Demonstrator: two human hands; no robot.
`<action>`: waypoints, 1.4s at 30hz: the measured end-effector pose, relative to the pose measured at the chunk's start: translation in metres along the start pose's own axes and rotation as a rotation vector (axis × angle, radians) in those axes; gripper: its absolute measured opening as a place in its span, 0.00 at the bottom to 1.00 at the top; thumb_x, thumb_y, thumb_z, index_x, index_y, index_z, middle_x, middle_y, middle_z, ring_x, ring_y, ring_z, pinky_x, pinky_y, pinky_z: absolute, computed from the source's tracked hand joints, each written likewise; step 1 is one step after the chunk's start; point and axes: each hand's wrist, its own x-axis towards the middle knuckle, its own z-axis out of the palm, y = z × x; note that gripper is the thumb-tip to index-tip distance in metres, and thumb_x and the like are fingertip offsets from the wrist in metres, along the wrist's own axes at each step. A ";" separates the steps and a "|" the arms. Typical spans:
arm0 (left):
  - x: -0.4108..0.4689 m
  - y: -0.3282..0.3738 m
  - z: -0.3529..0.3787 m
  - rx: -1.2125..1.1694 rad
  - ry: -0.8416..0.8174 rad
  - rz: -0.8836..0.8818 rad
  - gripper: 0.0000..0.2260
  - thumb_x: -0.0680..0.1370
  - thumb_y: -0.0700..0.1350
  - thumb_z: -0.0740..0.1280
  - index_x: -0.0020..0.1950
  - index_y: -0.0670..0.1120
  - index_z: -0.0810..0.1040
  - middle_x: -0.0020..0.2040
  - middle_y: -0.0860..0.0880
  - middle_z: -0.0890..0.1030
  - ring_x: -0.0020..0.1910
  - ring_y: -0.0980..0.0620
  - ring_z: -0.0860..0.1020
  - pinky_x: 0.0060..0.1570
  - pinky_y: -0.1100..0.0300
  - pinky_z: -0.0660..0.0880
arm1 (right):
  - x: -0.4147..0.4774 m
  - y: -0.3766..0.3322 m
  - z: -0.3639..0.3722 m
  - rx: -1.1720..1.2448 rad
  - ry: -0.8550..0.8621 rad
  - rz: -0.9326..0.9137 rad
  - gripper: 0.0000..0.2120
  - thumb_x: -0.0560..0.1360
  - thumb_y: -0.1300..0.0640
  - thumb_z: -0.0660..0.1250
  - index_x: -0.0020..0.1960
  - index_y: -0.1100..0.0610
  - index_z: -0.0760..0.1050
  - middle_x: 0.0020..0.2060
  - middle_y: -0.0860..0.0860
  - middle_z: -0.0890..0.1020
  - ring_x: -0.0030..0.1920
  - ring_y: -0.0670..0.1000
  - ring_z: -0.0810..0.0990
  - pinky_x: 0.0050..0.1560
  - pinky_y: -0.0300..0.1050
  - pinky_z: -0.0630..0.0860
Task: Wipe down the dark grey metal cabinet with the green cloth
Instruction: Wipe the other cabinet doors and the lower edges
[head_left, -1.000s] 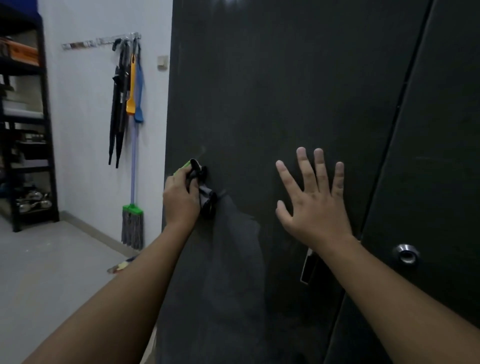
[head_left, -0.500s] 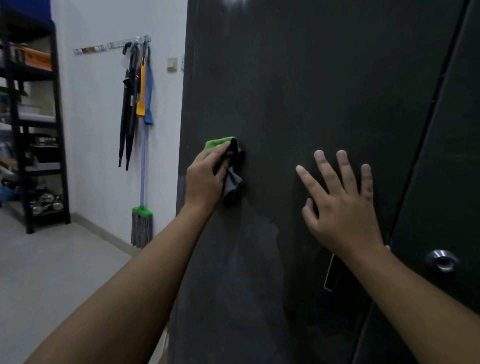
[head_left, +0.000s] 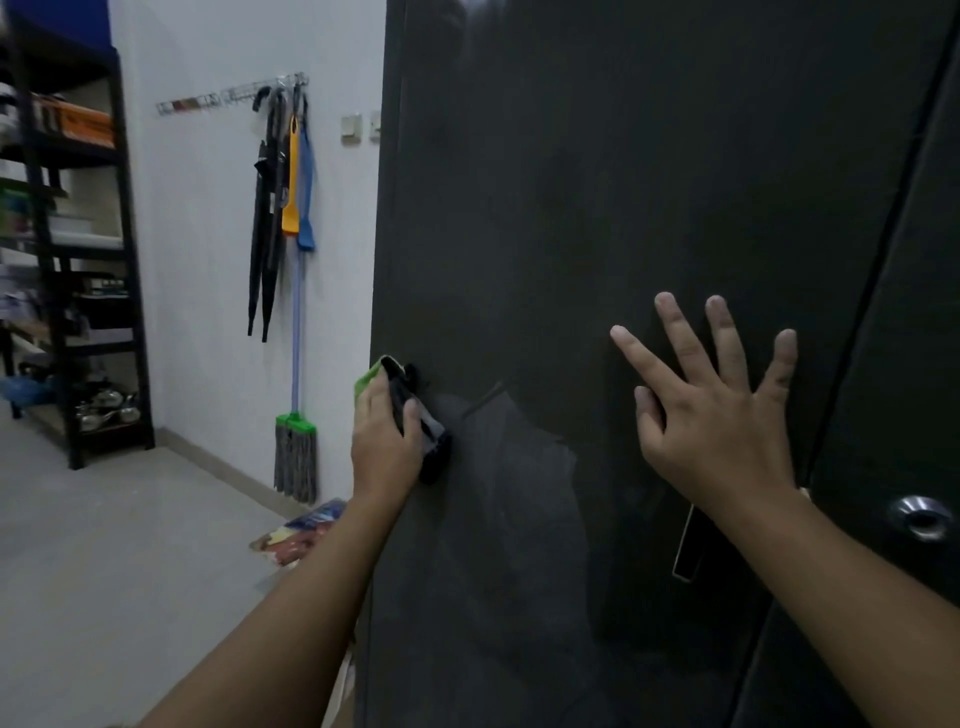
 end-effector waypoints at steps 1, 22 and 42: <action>-0.001 0.000 0.000 0.015 -0.009 -0.015 0.23 0.82 0.45 0.63 0.77 0.44 0.64 0.71 0.40 0.70 0.68 0.42 0.69 0.67 0.56 0.64 | 0.000 0.000 0.000 0.004 -0.005 -0.002 0.30 0.78 0.46 0.54 0.80 0.36 0.54 0.82 0.46 0.49 0.81 0.56 0.44 0.72 0.66 0.29; 0.048 0.007 0.000 0.066 0.067 0.056 0.22 0.82 0.46 0.62 0.76 0.47 0.66 0.68 0.39 0.70 0.64 0.36 0.70 0.65 0.47 0.66 | -0.002 0.003 0.006 0.039 0.043 -0.030 0.29 0.78 0.47 0.55 0.79 0.40 0.58 0.82 0.48 0.52 0.82 0.57 0.46 0.72 0.74 0.37; -0.026 0.040 0.036 -0.062 0.104 0.163 0.20 0.78 0.43 0.66 0.70 0.42 0.75 0.59 0.38 0.76 0.56 0.41 0.72 0.55 0.62 0.62 | -0.001 0.004 0.006 0.012 0.008 -0.026 0.30 0.78 0.46 0.53 0.80 0.39 0.55 0.82 0.47 0.49 0.82 0.56 0.43 0.73 0.70 0.34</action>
